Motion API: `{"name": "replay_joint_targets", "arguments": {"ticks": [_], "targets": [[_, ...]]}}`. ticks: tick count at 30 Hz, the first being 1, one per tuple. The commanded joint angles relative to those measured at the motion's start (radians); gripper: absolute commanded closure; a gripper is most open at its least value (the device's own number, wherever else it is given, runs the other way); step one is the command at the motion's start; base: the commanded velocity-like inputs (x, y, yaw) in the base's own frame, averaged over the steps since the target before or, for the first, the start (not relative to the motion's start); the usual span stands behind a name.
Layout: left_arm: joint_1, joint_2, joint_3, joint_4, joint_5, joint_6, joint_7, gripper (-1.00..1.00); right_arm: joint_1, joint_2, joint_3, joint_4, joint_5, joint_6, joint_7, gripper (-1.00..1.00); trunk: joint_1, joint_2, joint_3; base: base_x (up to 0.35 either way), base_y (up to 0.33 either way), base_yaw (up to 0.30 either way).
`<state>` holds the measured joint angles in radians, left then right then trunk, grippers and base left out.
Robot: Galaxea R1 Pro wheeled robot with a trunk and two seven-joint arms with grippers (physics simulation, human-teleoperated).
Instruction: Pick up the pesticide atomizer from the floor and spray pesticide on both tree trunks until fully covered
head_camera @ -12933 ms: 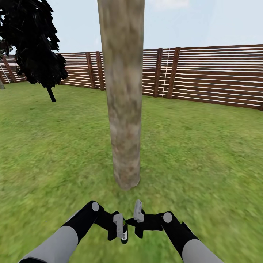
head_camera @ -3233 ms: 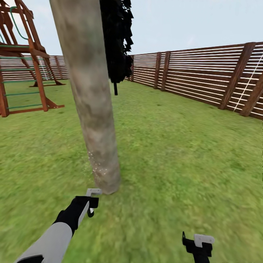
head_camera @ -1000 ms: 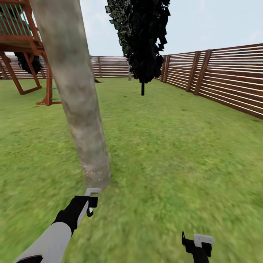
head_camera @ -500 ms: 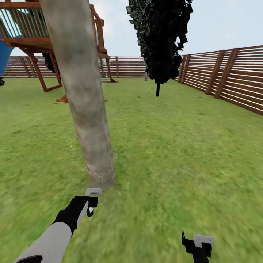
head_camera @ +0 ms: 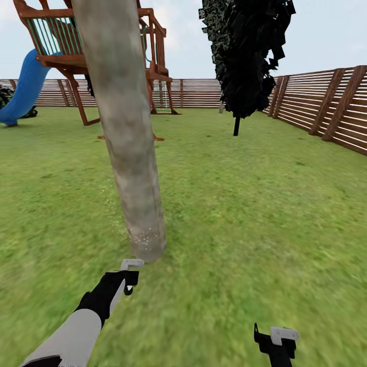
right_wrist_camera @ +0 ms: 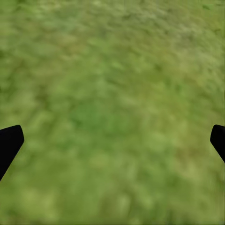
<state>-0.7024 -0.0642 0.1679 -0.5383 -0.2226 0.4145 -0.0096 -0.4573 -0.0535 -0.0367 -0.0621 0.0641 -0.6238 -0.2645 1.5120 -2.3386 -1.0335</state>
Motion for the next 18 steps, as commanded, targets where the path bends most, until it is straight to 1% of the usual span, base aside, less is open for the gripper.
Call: {"name": "replay_joint_targets", "arguments": {"ticks": [1, 3, 4, 5, 6, 7, 8, 9, 10, 11, 13, 14, 15, 16, 18], "targets": [[-0.007, -0.01, 0.005, -0.003, -0.01, 0.006, -0.004, 1.0, -0.001, -0.001, -0.003, 0.001, 0.008, -0.002, -0.004, -1.0, 0.0, 0.0, -0.001, -0.001, -0.005, 0.007], [-0.021, -0.03, 0.003, -0.003, -0.01, 0.011, -0.009, 1.0, 0.0, -0.002, -0.003, 0.001, 0.008, -0.002, -0.003, -1.0, 0.0, 0.0, -0.001, 0.0, -0.002, 0.003], [-0.041, -0.034, 0.003, -0.003, -0.01, 0.013, -0.012, 1.0, -0.001, -0.002, -0.003, 0.001, 0.008, -0.002, -0.003, -1.0, 0.0, 0.0, -0.001, 0.0, 0.0, 0.0], [-0.084, -0.019, 0.009, -0.005, -0.01, 0.017, -0.015, 1.0, 0.0, -0.002, -0.003, 0.001, 0.008, -0.002, -0.003, -1.0, 0.0, 0.0, -0.001, 0.0, 0.0, 0.0], [-0.096, 0.015, 0.011, -0.008, -0.008, 0.018, -0.017, 1.0, 0.0, -0.002, -0.003, 0.001, 0.008, -0.002, -0.003, -1.0, 0.0, 0.0, -0.001, 0.0, 0.0, 0.0], [-0.102, 0.043, 0.012, -0.009, -0.007, 0.019, -0.021, 1.0, 0.0, -0.002, -0.003, 0.001, 0.008, -0.002, -0.004, -1.0, 0.0, 0.0, -0.001, 0.0, 0.0, 0.0], [-0.102, 0.053, 0.012, -0.009, -0.007, 0.019, -0.024, 1.0, 0.0, -0.002, -0.003, 0.001, 0.008, -0.002, -0.004, -1.0, 0.0, 0.0, -0.001, 0.0, 0.0, 0.0], [-0.103, 0.056, 0.011, -0.009, -0.007, 0.02, -0.025, 1.0, 0.0, -0.002, -0.003, 0.001, 0.008, -0.002, -0.004, -1.0, 0.0, 0.0, -0.001, 0.0, 0.0, 0.0], [-0.107, 0.04, 0.007, -0.01, -0.008, 0.02, -0.027, 1.0, 0.0, -0.001, -0.003, 0.001, 0.008, -0.002, -0.003, -1.0, 0.0, 0.0, -0.001, 0.0, 0.0, 0.0], [-0.112, 0.002, 0.004, -0.011, -0.01, 0.02, -0.027, 1.0, -0.001, -0.001, -0.003, 0.001, 0.008, -0.002, -0.003, -1.0, 0.0, 0.0, -0.001, 0.0, 0.0, 0.01], [-0.127, -0.026, 0.003, -0.013, -0.01, 0.02, -0.027, 1.0, -0.001, -0.001, -0.003, 0.001, 0.008, -0.002, -0.004, -1.0, 0.0, 0.0, -0.001, 0.0, 0.0, 0.111], [-0.137, -0.029, 0.006, -0.012, -0.009, 0.021, -0.028, 1.0, 0.0, 0.0, -0.003, 0.001, 0.008, -0.002, -0.004, -1.0, 0.0, 0.0, -0.001, 0.0, 0.0, 0.218], [-0.148, -0.02, 0.01, -0.012, -0.009, 0.021, -0.028, 1.0, 0.0, 0.0, -0.003, 0.001, 0.008, -0.002, -0.004, -1.0, 0.0, 0.0, -0.001, 0.0, 0.0, 0.258], [-0.151, 0.014, 0.012, -0.012, -0.008, 0.021, -0.029, 1.0, 0.0, 0.0, -0.003, 0.001, 0.008, -0.002, -0.004, -1.0, 0.0, 0.0, -0.001, 0.0, 0.0, 0.27], [-0.152, 0.056, 0.012, -0.011, -0.007, 0.021, -0.029, 1.0, -0.001, 0.001, -0.003, 0.001, 0.008, -0.002, -0.004, -1.0, 0.0, 0.0, -0.001, 0.0, 0.0, 0.267]]}}
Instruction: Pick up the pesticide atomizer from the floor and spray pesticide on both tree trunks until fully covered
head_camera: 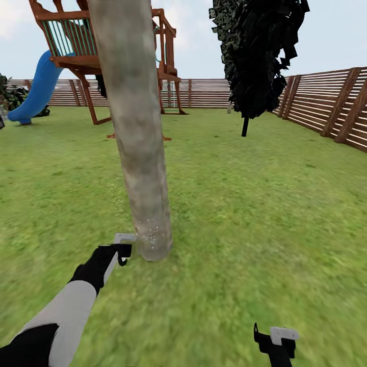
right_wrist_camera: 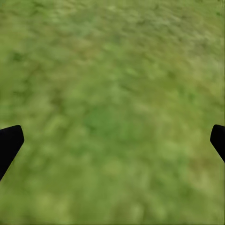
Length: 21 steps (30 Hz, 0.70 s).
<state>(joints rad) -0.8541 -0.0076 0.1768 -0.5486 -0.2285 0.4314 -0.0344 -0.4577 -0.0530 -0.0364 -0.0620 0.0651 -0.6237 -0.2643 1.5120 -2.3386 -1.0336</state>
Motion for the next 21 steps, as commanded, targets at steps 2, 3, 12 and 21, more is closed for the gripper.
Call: {"name": "replay_joint_targets", "arguments": {"ticks": [2, 3, 12, 21], "targets": [[0.0, -0.016, -0.004, -0.002, -0.004, 0.005, -0.004, 1.0, 0.0, 0.0, -0.004, 0.0, 0.007, -0.002, -0.004, -1.0, 0.0, 0.0, -0.001, 0.0, 0.0, 0.111], [0.0, -0.053, -0.007, -0.002, -0.007, 0.005, -0.003, 1.0, 0.0, 0.0, -0.004, 0.0, 0.007, -0.002, -0.004, -1.0, 0.0, 0.0, -0.001, 0.0, 0.0, 0.028], [-0.024, -0.051, -0.016, -0.057, -0.007, 0.019, -0.004, 1.0, 0.0, -0.001, -0.004, 0.0, 0.007, -0.002, -0.004, -1.0, 0.0, 0.0, -0.001, 0.0, 0.0, 0.003], [-0.053, -0.079, -0.087, -0.213, -0.003, 0.195, -0.026, 1.0, 0.0, -0.003, -0.004, 0.0, 0.006, -0.002, -0.004, -1.0, 0.0, 0.0, -0.001, 0.0, 0.0, 0.0]]}}
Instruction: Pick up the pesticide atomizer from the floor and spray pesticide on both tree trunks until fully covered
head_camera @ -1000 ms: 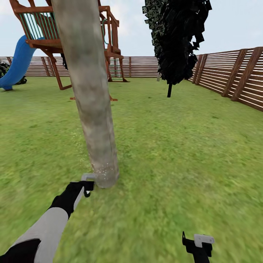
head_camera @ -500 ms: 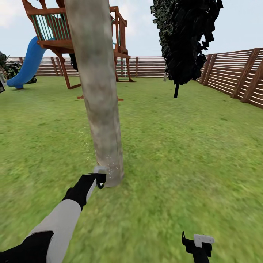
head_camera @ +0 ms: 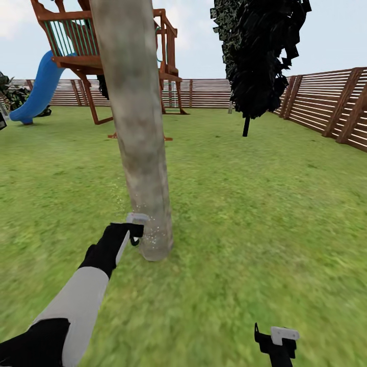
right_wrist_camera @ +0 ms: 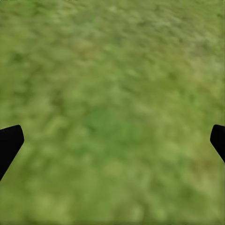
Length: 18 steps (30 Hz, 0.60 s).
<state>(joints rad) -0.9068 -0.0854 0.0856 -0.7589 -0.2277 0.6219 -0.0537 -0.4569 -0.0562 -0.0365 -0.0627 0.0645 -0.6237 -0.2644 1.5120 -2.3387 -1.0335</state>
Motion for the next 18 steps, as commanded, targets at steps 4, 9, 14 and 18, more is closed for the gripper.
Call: {"name": "replay_joint_targets", "arguments": {"ticks": [4, 9, 14, 18], "targets": [[0.01, 0.04, -0.002, -0.028, -0.01, 0.021, -0.12, 1.0, -0.001, -0.001, -0.003, 0.001, 0.007, -0.002, -0.004, -1.0, 0.0, 0.0, -0.001, 0.0, 0.0, 0.0], [-0.001, 0.031, -0.004, -0.06, -0.01, 0.023, -0.134, 1.0, -0.001, 0.002, -0.003, 0.001, 0.008, -0.002, -0.004, -1.0, 0.0, 0.0, -0.001, 0.0, 0.0, 0.175], [-0.004, 0.038, -0.01, -0.154, -0.01, 0.132, -0.138, 1.0, -0.001, 0.0, -0.003, 0.001, 0.008, -0.002, -0.002, -1.0, 0.0, 0.0, -0.001, 0.0, -0.008, 0.016], [0.0, 0.032, -0.01, -0.155, -0.01, 0.136, -0.138, 1.0, -0.001, -0.002, -0.003, 0.001, 0.006, -0.001, -0.002, -1.0, 0.0, 0.0, -0.001, 0.0, -0.225, 0.0]]}}
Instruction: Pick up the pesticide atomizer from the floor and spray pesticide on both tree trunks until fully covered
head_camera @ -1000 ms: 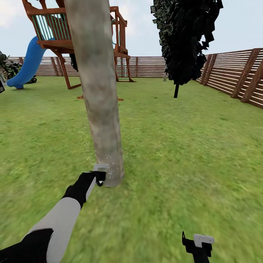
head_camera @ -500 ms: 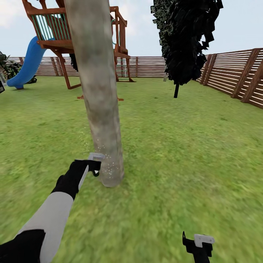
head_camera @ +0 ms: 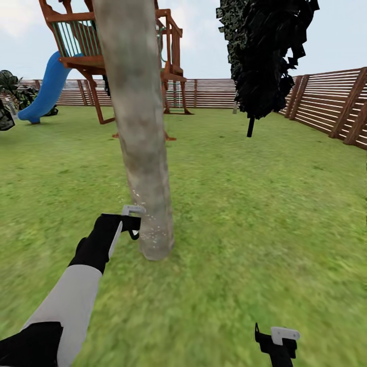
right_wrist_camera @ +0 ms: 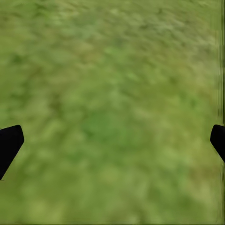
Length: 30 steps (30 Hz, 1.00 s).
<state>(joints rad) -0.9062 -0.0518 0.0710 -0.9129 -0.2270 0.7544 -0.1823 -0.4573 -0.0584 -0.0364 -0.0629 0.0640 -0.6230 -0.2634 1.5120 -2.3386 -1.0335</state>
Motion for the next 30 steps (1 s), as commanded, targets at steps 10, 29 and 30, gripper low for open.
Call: {"name": "replay_joint_targets", "arguments": {"ticks": [10, 29, 30], "targets": [[0.0, 0.006, 0.004, 0.011, -0.014, 0.006, -0.002, 1.0, 0.0, 0.0, -0.004, 0.0, 0.007, -0.002, -0.005, -1.0, 0.0, 0.0, -0.001, 0.003, -0.272, 0.006], [0.003, -0.001, 0.003, 0.04, -0.013, 0.006, 0.005, 1.0, 0.0, 0.0, -0.004, 0.0, 0.007, -0.001, -0.005, -1.0, 0.0, 0.0, -0.001, 0.111, -0.273, 0.169], [0.003, 0.005, 0.004, 0.04, -0.014, 0.005, 0.004, 1.0, 0.0, 0.0, -0.004, 0.0, 0.007, -0.001, -0.005, -1.0, 0.0, 0.0, -0.001, 0.108, -0.272, 0.001]]}}
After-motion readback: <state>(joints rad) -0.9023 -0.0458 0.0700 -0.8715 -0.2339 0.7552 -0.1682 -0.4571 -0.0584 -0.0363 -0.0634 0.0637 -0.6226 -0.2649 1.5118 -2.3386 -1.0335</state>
